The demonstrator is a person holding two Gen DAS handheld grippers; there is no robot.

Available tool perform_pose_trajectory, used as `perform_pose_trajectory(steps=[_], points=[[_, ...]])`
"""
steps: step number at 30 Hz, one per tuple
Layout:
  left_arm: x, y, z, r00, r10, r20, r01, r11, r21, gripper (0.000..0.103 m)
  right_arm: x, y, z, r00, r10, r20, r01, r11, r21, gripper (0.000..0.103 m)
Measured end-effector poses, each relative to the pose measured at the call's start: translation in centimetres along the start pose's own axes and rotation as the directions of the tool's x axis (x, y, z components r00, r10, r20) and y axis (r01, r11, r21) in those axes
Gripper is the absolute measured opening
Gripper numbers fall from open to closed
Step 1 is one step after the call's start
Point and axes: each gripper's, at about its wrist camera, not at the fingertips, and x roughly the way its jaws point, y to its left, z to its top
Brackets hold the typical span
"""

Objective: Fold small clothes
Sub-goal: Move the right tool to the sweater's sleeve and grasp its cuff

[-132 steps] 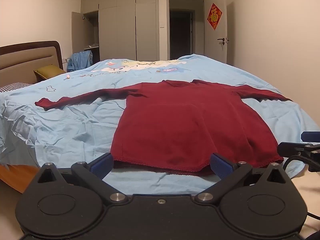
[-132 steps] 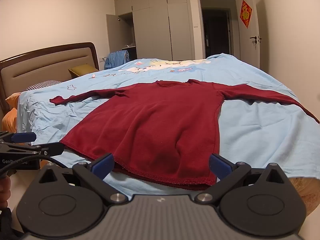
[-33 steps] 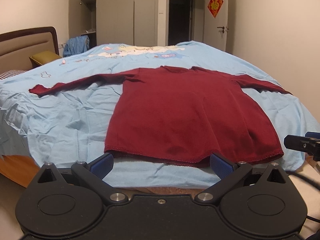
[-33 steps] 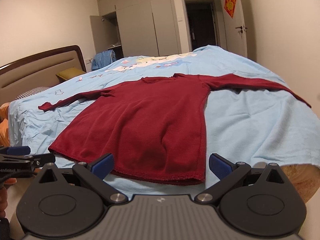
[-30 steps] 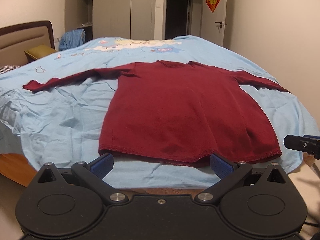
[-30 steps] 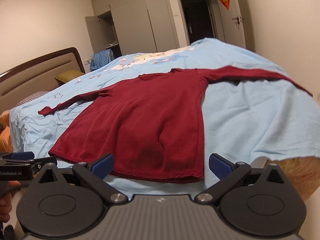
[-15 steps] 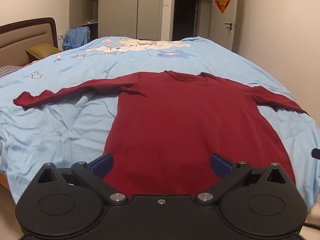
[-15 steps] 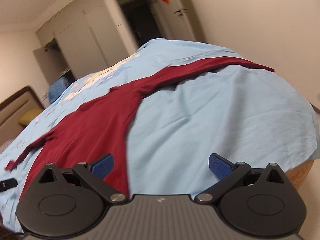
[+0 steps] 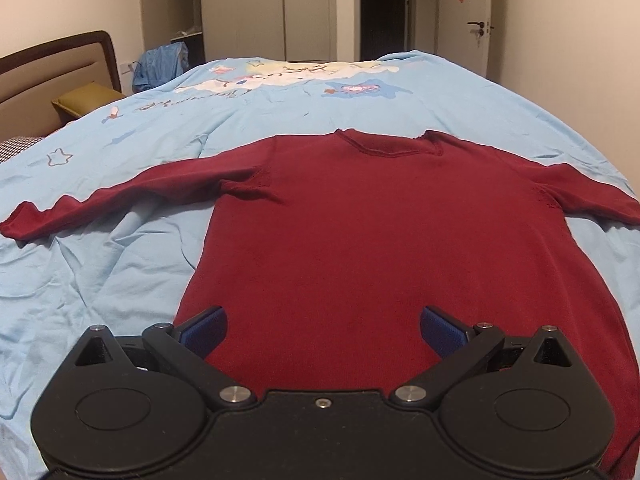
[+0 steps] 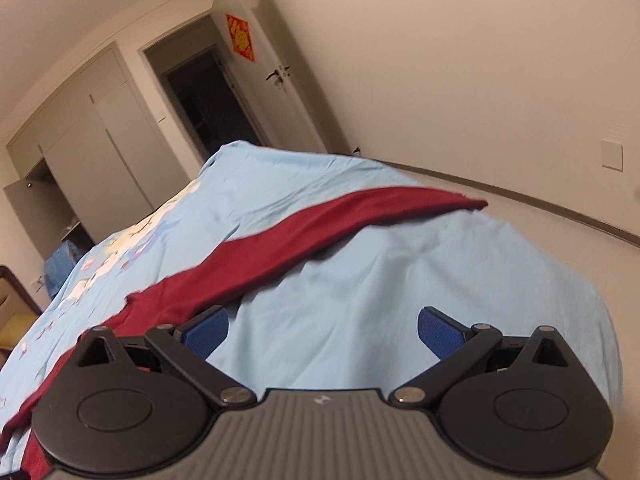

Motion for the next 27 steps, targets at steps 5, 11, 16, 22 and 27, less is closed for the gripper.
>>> perform_pose_trajectory(steps=[5,11,16,22,27], points=[[1.6,0.0,0.8,1.0,0.017,-0.011,-0.017,0.999,-0.028,0.102,3.9,-3.2,3.3,1.0,0.003,-0.001,-0.003,0.99,0.144,0.103],[3.4,-0.3,2.6,0.998,0.056,-0.011,-0.056,0.998,-0.021,0.102,9.4,-7.7,5.6,0.999,-0.005,-0.054,0.023,0.939,0.342,0.103],[4.5,-0.8,3.6,0.998,0.067,-0.017,-0.067,0.998,-0.013,0.102,12.3,-9.7,6.7,1.0,-0.016,-0.01,0.018,0.917,0.398,0.103],[6.0,-1.6,4.4,0.997,0.067,-0.039,-0.068,0.998,-0.004,0.102,15.9,-10.6,7.4,0.996,-0.084,0.008,0.071,0.892,0.446,0.092],[6.5,-1.7,5.1,0.998,0.053,-0.033,-0.053,0.998,-0.014,0.102,17.5,-10.8,7.5,0.983,-0.182,0.014,0.154,0.869,0.47,0.05]])
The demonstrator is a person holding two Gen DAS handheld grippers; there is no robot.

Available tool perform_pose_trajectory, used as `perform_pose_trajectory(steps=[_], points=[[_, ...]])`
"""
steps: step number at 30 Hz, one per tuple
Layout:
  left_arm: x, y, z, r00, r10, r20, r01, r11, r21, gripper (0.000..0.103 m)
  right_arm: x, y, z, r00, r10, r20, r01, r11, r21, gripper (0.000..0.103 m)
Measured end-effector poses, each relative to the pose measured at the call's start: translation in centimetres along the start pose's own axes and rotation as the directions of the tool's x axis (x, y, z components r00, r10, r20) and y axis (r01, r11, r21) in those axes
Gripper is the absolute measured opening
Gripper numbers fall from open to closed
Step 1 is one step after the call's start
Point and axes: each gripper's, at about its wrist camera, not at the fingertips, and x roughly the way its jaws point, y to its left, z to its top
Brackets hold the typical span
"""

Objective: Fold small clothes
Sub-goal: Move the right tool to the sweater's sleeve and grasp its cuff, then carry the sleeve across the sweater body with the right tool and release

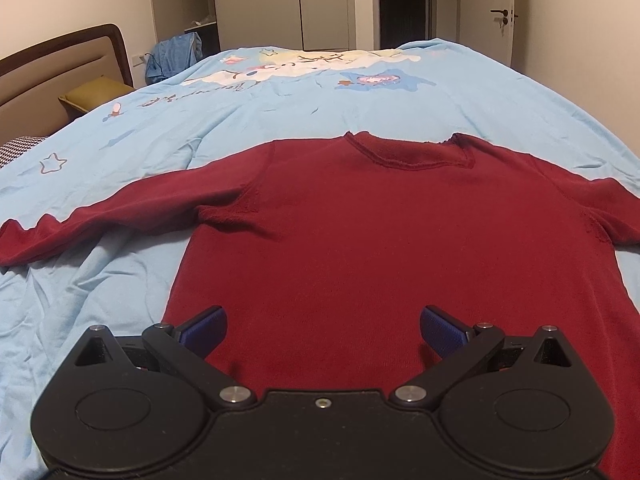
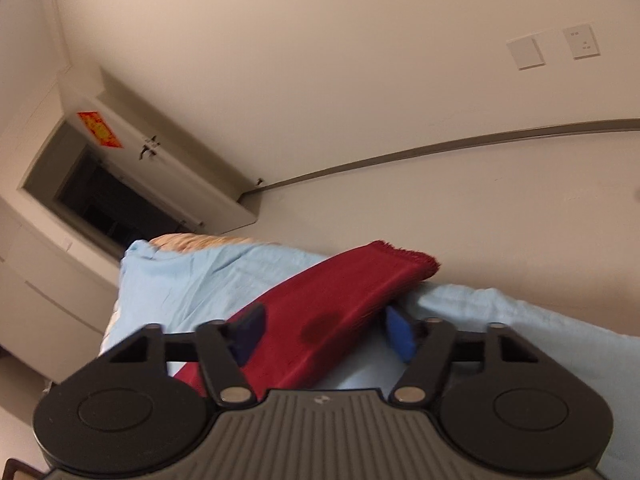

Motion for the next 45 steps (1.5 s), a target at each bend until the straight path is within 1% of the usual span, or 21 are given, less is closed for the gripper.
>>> perform_pose_trajectory(steps=[1,2,3,4,5,6,9,12,14,17,21,25,26,28,32,35,36,38,39,41,45], points=[[0.0,0.1,0.1,1.0,-0.003,0.004,0.003,1.0,-0.002,0.102,0.3,0.1,-0.1,1.0,-0.023,0.004,0.023,1.0,-0.002,0.041],[0.0,0.2,0.2,1.0,-0.006,0.008,0.006,1.0,-0.005,0.102,0.2,0.0,0.0,0.999,-0.042,0.009,0.042,0.999,-0.005,0.027],[-0.1,0.4,0.3,1.0,-0.009,0.011,0.009,1.0,-0.009,0.102,0.1,0.1,0.1,0.998,-0.054,0.016,0.054,0.998,-0.01,0.019],[-0.2,0.5,0.3,1.0,-0.011,0.015,0.012,1.0,-0.014,0.102,0.1,0.5,0.0,0.998,-0.057,0.024,0.058,0.998,-0.021,0.017],[-0.2,0.8,0.4,1.0,-0.013,0.02,0.014,1.0,-0.02,0.102,0.0,0.9,0.0,0.998,-0.054,0.035,0.055,0.998,-0.041,0.012],[-0.3,1.1,0.4,1.0,-0.013,0.023,0.014,1.0,-0.025,0.102,-0.6,1.4,0.0,0.998,-0.048,0.05,0.051,0.996,-0.072,0.01],[-0.7,2.0,0.3,0.999,-0.007,0.031,0.009,0.999,-0.045,0.102,-1.9,4.1,-0.2,0.995,-0.013,0.103,0.031,0.984,-0.173,0.008],[-1.1,3.3,0.2,0.999,-0.002,0.041,0.005,0.997,-0.071,0.102,-3.5,7.7,-0.8,0.989,0.052,0.136,-0.013,0.961,-0.275,0.008],[-1.4,4.1,0.0,0.999,0.007,0.046,-0.002,0.996,-0.09,0.102,-4.3,10.6,-1.7,0.984,0.109,0.139,-0.053,0.933,-0.357,0.008],[-1.8,5.2,-0.1,0.998,0.033,0.053,-0.026,0.992,-0.124,0.102,-5.6,15.4,-3.8,0.971,0.215,0.107,-0.141,0.87,-0.472,0.008],[-2.3,6.9,-0.2,0.997,0.049,0.066,-0.037,0.985,-0.171,0.102,-7.1,22.1,-7.9,0.936,0.351,0.018,-0.274,0.762,-0.586,0.008],[-2.9,8.6,-0.4,0.995,0.059,0.08,-0.041,0.977,-0.209,0.102,-8.9,28.1,-13.4,0.882,0.465,-0.073,-0.382,0.616,-0.69,0.008],[-3.0,9.0,-0.4,0.994,0.063,0.084,-0.043,0.975,-0.218,0.102,-9.3,29.5,-14.9,0.868,0.488,-0.092,-0.401,0.579,-0.71,0.008],[-3.2,9.7,-0.5,0.994,0.07,0.088,-0.048,0.971,-0.235,0.102,-9.9,31.8,-18.0,0.842,0.522,-0.136,-0.44,0.519,-0.732,0.008],[-3.6,11.3,-0.9,0.992,0.091,0.093,-0.063,0.962,-0.267,0.102,-11.2,35.5,-24.8,0.794,0.557,-0.244,-0.51,0.392,-0.766,0.008],[-3.9,12.7,-1.4,0.989,0.113,0.093,-0.081,0.953,-0.293,0.102,-11.9,37.5,-29.8,0.764,0.55,-0.337,-0.555,0.296,-0.777,0.008],[-4.0,13.2,-1.6,0.989,0.121,0.09,-0.088,0.949,-0.302,0.102,-12.2,37.5,-31.5,0.755,0.542,-0.369,-0.569,0.263,-0.779,0.008],[-4.2,14.2,-2.1,0.987,0.137,0.083,-0.103,0.94,-0.325,0.102,-12.5,38.1,-35.0,0.744,0.519,-0.421,-0.582,0.194,-0.789,0.008],[-4.2,14.7,-2.3,0.987,0.143,0.079,-0.109,0.935,-0.337,0.102,-12.9,38.1,-36.7,0.741,0.502,-0.446,-0.584,0.155,-0.797,0.008],[-4.2,15.7,-2.8,0.986,0.148,0.071,-0.113,0.924,-0.367,0.102,-12.9,38.1,-39.7,0.744,0.455,-0.489,-0.584,0.088,-0.807,0.008],[-4.3,17.3,-3.8,0.986,0.155,0.055,-0.119,0.904,-0.41,0.102,-13.3,36.3,-44.3,0.751,0.35,-0.559,-0.584,-0.042,-0.811,0.008]])
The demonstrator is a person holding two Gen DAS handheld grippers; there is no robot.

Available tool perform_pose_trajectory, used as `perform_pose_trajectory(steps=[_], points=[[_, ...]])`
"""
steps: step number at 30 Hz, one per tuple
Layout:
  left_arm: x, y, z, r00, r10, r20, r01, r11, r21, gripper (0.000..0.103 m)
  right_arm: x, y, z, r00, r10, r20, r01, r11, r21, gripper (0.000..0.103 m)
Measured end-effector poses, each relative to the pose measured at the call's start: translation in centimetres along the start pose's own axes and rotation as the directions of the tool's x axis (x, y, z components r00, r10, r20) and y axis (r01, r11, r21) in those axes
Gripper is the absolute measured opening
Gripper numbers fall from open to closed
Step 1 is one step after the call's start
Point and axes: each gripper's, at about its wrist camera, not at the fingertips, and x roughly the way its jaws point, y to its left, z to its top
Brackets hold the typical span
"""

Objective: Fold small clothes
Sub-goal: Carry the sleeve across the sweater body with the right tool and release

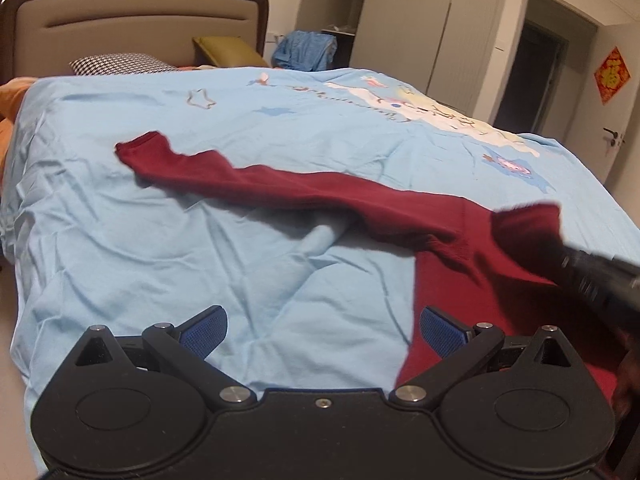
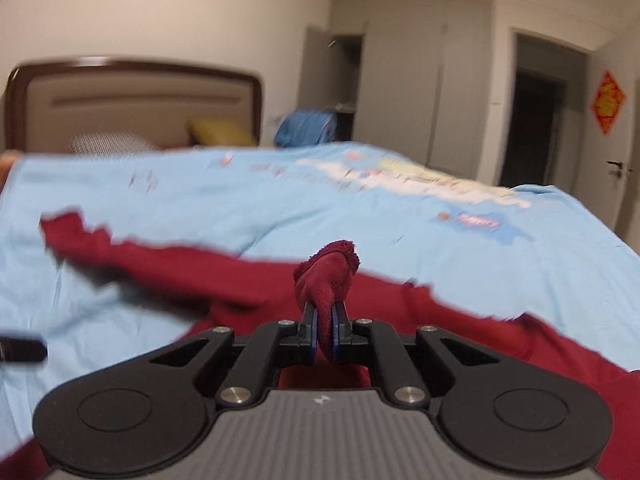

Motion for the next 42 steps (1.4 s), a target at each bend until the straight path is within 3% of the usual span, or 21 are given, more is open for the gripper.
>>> perform_pose_trajectory(steps=[7,11,13,15,17,21,23,26,30,32,37,39,42], points=[[0.3,0.5,-0.2,1.0,0.008,0.0,-0.008,1.0,0.004,0.102,-2.7,6.2,-6.3,0.99,0.075,-0.118,-0.097,0.975,-0.2,0.012],[0.5,-0.8,0.0,1.0,-0.025,0.011,0.025,0.999,0.024,0.102,-5.2,7.6,-7.7,0.983,0.128,-0.128,-0.163,0.936,-0.311,0.027],[0.7,-1.8,0.2,0.998,-0.05,0.028,0.048,0.998,0.046,0.102,-7.0,7.1,-8.0,0.984,0.132,-0.119,-0.165,0.928,-0.334,0.042],[1.1,-3.1,0.4,0.997,-0.071,0.042,0.068,0.995,0.073,0.102,-9.0,6.1,-8.4,0.988,0.117,-0.097,-0.143,0.936,-0.323,0.061],[1.9,-4.7,0.7,0.994,-0.096,0.048,0.091,0.991,0.101,0.102,-10.6,4.5,-8.8,0.995,0.065,-0.076,-0.085,0.952,-0.295,0.073],[4.2,-8.2,0.8,0.988,-0.144,0.057,0.133,0.977,0.165,0.102,-13.4,0.3,-10.2,0.993,-0.104,-0.05,0.093,0.977,-0.191,0.086],[5.4,-9.7,0.6,0.986,-0.151,0.073,0.135,0.973,0.188,0.102,-14.5,-2.0,-11.1,0.982,-0.181,-0.063,0.171,0.976,-0.136,0.087],[7.3,-11.1,0.4,0.989,-0.122,0.083,0.104,0.975,0.195,0.102,-15.8,-5.3,-12.7,0.947,-0.299,-0.12,0.291,0.953,-0.08,0.087],[9.4,-11.0,-0.6,0.996,-0.077,0.051,0.067,0.981,0.18,0.102,-17.0,-8.4,-14.5,0.907,-0.389,-0.164,0.384,0.921,-0.061,0.087],[10.3,-10.5,-1.4,0.998,-0.057,0.025,0.052,0.984,0.171,0.102,-17.2,-9.5,-15.0,0.892,-0.417,-0.176,0.402,0.909,-0.114,0.085],[10.6,-10.0,-2.4,0.997,-0.059,0.047,0.05,0.983,0.175,0.103,-14.5,-10.3,-15.6,0.859,-0.483,-0.172,0.415,0.852,-0.319,0.081],[10.7,-10.1,-2.6,0.997,-0.056,0.052,0.046,0.983,0.18,0.103,-13.4,-10.5,-15.6,0.835,-0.523,-0.169,0.433,0.816,-0.383,0.072],[10.7,-9.9,-2.8,0.997,-0.06,0.057,0.049,0.983,0.178,0.103,-12.0,-10.9,-15.5,0.83,-0.533,-0.164,0.434,0.802,-0.41,0.061]])
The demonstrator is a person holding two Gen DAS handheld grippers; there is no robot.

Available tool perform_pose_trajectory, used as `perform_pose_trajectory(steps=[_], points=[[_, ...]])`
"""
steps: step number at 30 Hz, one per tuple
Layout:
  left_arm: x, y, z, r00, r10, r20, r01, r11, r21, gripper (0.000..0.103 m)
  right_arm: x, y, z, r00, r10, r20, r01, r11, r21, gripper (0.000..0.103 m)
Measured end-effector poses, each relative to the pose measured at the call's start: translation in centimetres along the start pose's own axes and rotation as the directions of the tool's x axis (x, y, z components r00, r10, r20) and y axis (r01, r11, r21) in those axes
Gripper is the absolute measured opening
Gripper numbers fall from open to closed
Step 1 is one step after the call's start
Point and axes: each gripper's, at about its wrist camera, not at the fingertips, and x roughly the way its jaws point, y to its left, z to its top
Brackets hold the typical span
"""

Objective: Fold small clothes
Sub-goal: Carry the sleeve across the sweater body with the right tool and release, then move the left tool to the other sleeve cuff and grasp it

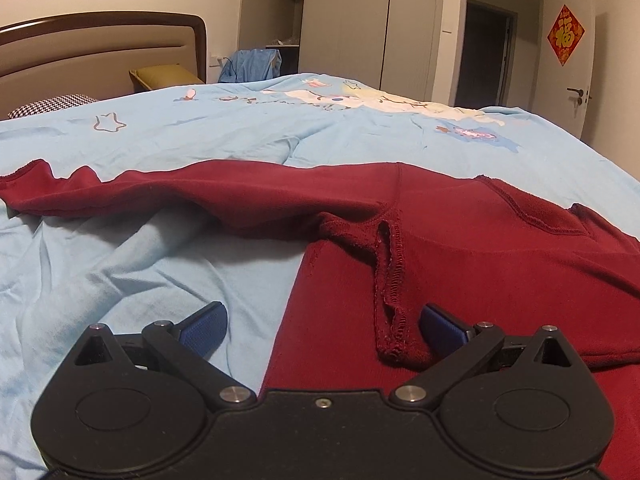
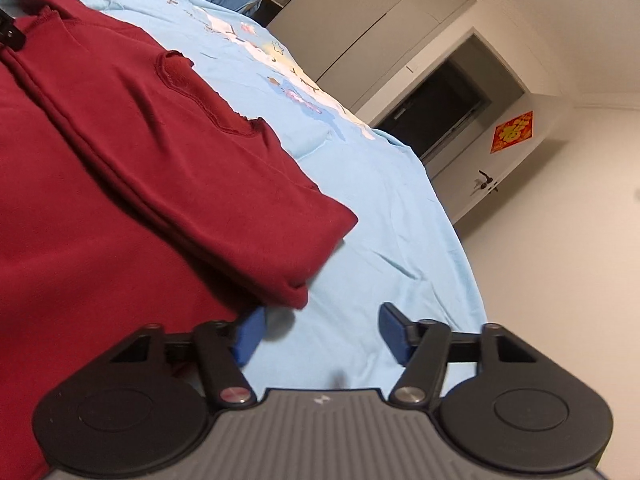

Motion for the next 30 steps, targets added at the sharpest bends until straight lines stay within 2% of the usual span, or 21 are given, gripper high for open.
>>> perform_pose_trajectory(steps=[1,3,4,5,7,9,10,12,15,16,18,22,25,26,28,29,30], points=[[0.0,0.1,0.0,1.0,-0.002,0.0,0.002,1.0,-0.002,0.103,0.2,0.2,0.2,1.0,0.006,0.004,-0.006,1.0,-0.012,0.058],[0.1,0.1,0.0,1.0,-0.006,0.002,0.006,1.0,-0.006,0.103,0.6,0.5,0.3,1.0,0.019,0.016,-0.018,0.999,-0.047,0.036],[0.0,0.1,0.0,1.0,-0.007,0.003,0.007,1.0,-0.007,0.103,0.6,0.8,0.3,1.0,0.025,0.019,-0.024,0.998,-0.064,0.031],[-0.1,0.1,0.0,1.0,-0.007,0.004,0.007,1.0,-0.007,0.103,0.6,1.0,0.4,0.999,0.027,0.016,-0.026,0.997,-0.076,0.015],[-0.1,0.1,-0.1,1.0,-0.006,0.006,0.006,1.0,-0.005,0.103,0.6,0.9,0.6,0.999,0.044,-0.011,-0.044,0.998,-0.039,0.01],[-0.1,0.1,-0.1,1.0,-0.005,0.007,0.005,1.0,-0.004,0.103,0.0,-0.8,0.9,0.994,0.108,-0.03,-0.102,0.983,0.153,0.008],[-0.1,0.1,-0.1,1.0,-0.005,0.007,0.005,1.0,-0.004,0.103,-0.1,-2.0,0.9,0.989,0.142,-0.032,-0.128,0.954,0.272,0.008],[-0.1,0.1,-0.1,1.0,-0.004,0.007,0.004,1.0,-0.003,0.103,0.3,-3.9,0.2,0.977,0.211,-0.028,-0.173,0.864,0.473,0.007],[-0.1,0.1,-0.2,1.0,-0.006,0.007,0.006,1.0,-0.005,0.103,1.7,-5.4,-1.3,0.955,0.297,-0.015,-0.213,0.718,0.663,0.007],[-0.1,0.1,-0.1,1.0,-0.006,0.007,0.006,1.0,-0.005,0.103,2.1,-5.5,-1.7,0.95,0.312,-0.015,-0.215,0.689,0.692,0.007],[-0.1,0.1,-0.2,1.0,-0.007,0.007,0.007,1.0,-0.006,0.103,2.8,-5.5,-2.3,0.95,0.311,-0.018,-0.205,0.668,0.716,0.0],[-0.1,0.1,-0.2,1.0,-0.006,0.008,0.007,1.0,-0.005,0.103,2.4,-5.9,-3.3,0.949,0.316,0.009,-0.217,0.631,0.745,0.001],[-0.1,0.1,-0.2,1.0,-0.007,0.008,0.007,1.0,-0.005,0.103,0.7,-5.8,-3.3,0.956,0.293,0.012,-0.21,0.654,0.727,0.006],[-0.1,0.1,-0.2,1.0,-0.007,0.009,0.007,1.0,-0.006,0.103,0.3,-5.8,-3.4,0.958,0.288,0.016,-0.21,0.658,0.723,0.011],[-0.2,0.2,-0.2,1.0,-0.01,0.013,0.01,1.0,-0.009,0.103,-1.2,-5.5,-3.4,0.959,0.282,0.031,-0.216,0.656,0.723,0.028],[-0.2,0.3,-0.3,1.0,-0.014,0.016,0.014,1.0,-0.012,0.103,-1.6,-5.4,-3.4,0.959,0.282,0.04,-0.222,0.651,0.725,0.042],[-0.3,0.4,-0.3,1.0,-0.02,0.019,0.02,1.0,-0.017,0.103,-2.1,-5.3,-3.3,0.957,0.284,0.055,-0.234,0.646,0.727,0.05]])
